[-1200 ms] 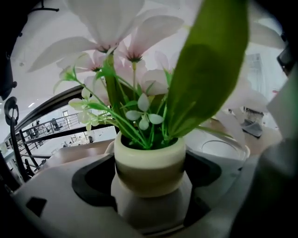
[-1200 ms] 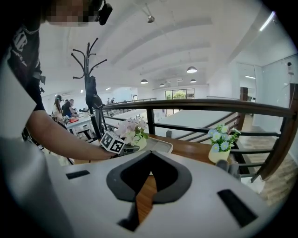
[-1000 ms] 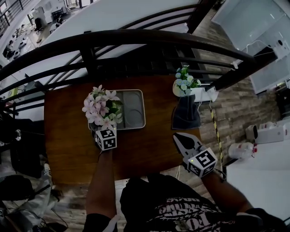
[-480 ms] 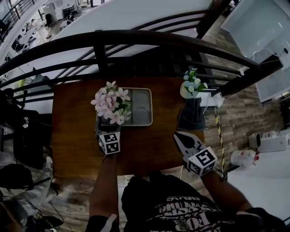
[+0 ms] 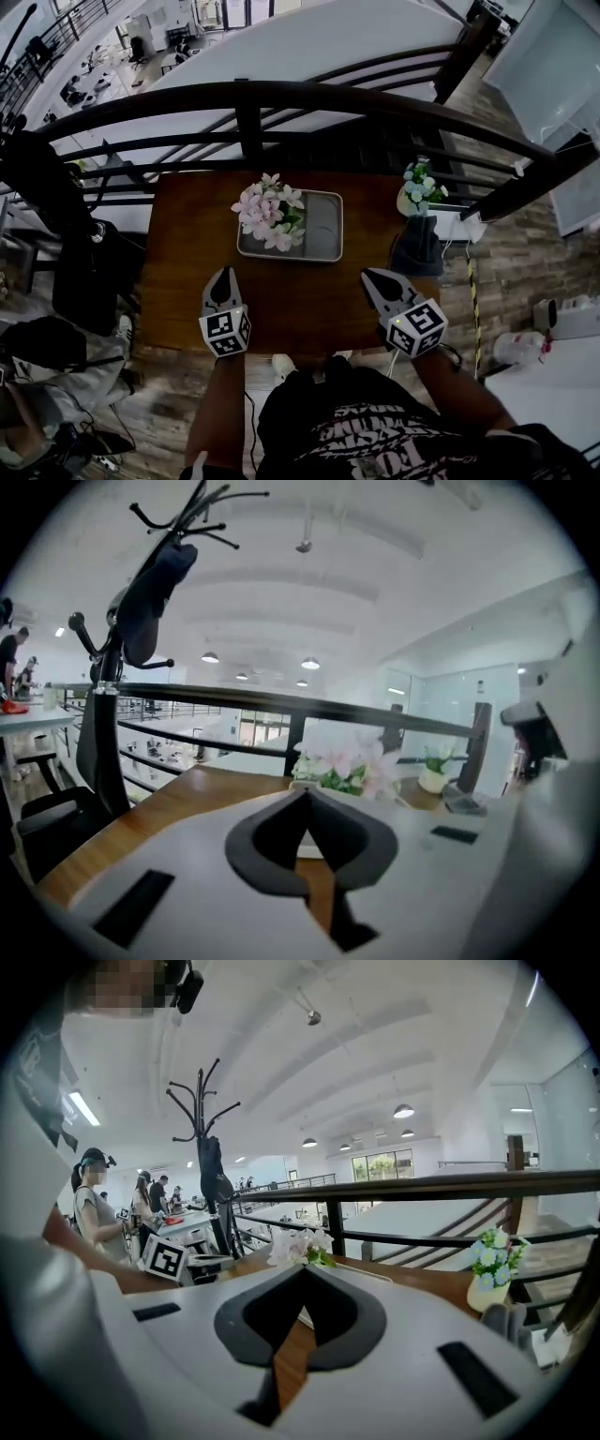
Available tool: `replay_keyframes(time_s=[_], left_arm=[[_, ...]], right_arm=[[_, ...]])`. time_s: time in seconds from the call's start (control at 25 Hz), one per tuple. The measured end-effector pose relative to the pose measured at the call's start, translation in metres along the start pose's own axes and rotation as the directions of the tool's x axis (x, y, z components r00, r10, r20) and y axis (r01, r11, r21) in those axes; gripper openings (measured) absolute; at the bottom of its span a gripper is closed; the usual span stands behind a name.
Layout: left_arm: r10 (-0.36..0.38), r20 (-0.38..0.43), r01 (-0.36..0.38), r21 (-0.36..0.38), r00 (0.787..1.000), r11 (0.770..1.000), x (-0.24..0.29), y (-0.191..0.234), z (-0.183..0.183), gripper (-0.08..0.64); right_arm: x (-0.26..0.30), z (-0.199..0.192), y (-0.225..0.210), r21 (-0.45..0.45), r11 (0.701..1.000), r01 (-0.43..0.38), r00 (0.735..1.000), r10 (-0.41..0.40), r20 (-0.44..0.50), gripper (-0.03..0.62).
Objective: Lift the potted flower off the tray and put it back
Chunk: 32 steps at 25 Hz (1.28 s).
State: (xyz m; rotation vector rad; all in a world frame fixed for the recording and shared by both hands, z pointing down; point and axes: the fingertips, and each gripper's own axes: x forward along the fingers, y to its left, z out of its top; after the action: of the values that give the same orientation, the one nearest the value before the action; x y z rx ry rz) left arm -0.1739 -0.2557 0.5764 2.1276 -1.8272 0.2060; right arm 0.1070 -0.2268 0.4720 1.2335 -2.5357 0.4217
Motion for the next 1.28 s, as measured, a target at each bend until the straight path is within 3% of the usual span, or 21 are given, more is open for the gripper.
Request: replay_keyframes(time_s=[0.12, 0.28, 0.52, 0.72, 0.88, 1.12, 1.28], left_arm=[[-0.095, 0.084, 0.098, -0.032, 0.992, 0.995, -0.031, -0.02, 0.038, 0.007], [-0.206, 0.161, 0.222, -0.087, 0.965, 0.971, -0.072, -0.056, 0.075, 0.006], [-0.31, 0.169, 0.328, -0.092, 0.936, 0.94, -0.119, -0.098, 0.074, 0.006], [-0.28, 0.117, 0.293, -0.119, 0.953, 0.949, -0.142, -0.108, 0.045, 0.006], [-0.245, 0.129, 0.259, -0.105, 0.961, 0.96, -0.159, -0.126, 0.043, 0.006], [-0.207, 0.134, 0.214, -0.041, 0.969, 0.976, -0.184, -0.192, 0.034, 0.006], [-0.166, 0.111, 0.172, -0.048, 0.98, 0.984, -0.197, -0.235, 0.009, 0.006]], right_arm=[[0.0, 0.005, 0.014, 0.012, 1.0, -0.014, 1.0, 0.013, 0.028, -0.009], [-0.01, 0.005, 0.029, 0.025, 1.0, -0.017, 0.999, 0.016, 0.047, -0.009], [-0.026, -0.012, 0.047, 0.037, 0.999, 0.003, 0.999, -0.005, 0.051, -0.009], [-0.048, -0.025, 0.063, -0.017, 1.0, 0.001, 0.998, 0.0, 0.056, -0.009], [-0.072, -0.026, 0.067, -0.066, 0.997, -0.026, 0.996, 0.032, 0.084, -0.009], [-0.143, -0.049, 0.045, -0.061, 0.997, -0.055, 0.993, 0.06, 0.1, -0.009], [-0.196, -0.074, 0.025, -0.042, 0.997, -0.058, 0.992, 0.062, 0.111, -0.009]])
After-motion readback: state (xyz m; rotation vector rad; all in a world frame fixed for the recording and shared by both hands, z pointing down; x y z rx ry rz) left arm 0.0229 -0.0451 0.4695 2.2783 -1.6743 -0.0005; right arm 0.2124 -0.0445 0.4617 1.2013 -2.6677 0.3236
